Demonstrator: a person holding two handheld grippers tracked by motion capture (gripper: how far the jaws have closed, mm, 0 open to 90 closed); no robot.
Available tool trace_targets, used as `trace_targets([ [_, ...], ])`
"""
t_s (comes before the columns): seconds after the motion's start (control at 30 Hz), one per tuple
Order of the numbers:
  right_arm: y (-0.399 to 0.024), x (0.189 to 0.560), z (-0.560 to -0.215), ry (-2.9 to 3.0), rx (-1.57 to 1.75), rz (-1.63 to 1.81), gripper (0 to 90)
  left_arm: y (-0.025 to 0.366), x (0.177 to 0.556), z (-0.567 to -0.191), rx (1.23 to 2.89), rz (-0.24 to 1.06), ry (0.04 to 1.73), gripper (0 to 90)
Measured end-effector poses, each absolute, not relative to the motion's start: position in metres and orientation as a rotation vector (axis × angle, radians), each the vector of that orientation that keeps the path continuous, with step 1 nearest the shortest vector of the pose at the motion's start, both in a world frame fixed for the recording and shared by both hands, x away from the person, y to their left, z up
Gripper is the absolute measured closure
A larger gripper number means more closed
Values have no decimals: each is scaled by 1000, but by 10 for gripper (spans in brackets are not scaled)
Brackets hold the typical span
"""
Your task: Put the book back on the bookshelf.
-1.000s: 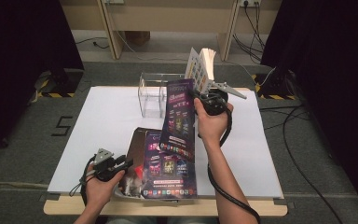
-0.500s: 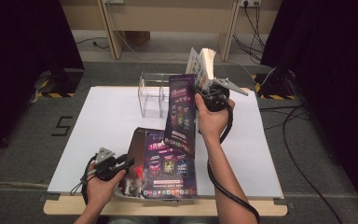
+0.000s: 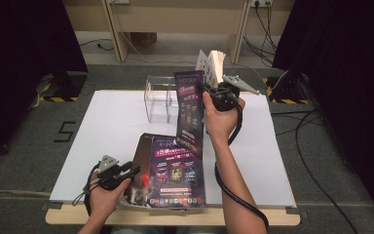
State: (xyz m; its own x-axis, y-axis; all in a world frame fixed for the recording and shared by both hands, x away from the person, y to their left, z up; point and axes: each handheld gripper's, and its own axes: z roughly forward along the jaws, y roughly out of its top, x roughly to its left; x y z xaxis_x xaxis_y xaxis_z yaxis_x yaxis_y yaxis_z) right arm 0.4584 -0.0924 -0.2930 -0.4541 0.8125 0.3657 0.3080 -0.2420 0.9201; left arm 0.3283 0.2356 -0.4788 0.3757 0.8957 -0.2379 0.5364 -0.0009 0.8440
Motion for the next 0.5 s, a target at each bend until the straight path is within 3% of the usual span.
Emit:
trace_targets([
  [0.5,-87,476,-289,1608,1339,1747,849,240,325,-481,1663,476,1306,578],
])
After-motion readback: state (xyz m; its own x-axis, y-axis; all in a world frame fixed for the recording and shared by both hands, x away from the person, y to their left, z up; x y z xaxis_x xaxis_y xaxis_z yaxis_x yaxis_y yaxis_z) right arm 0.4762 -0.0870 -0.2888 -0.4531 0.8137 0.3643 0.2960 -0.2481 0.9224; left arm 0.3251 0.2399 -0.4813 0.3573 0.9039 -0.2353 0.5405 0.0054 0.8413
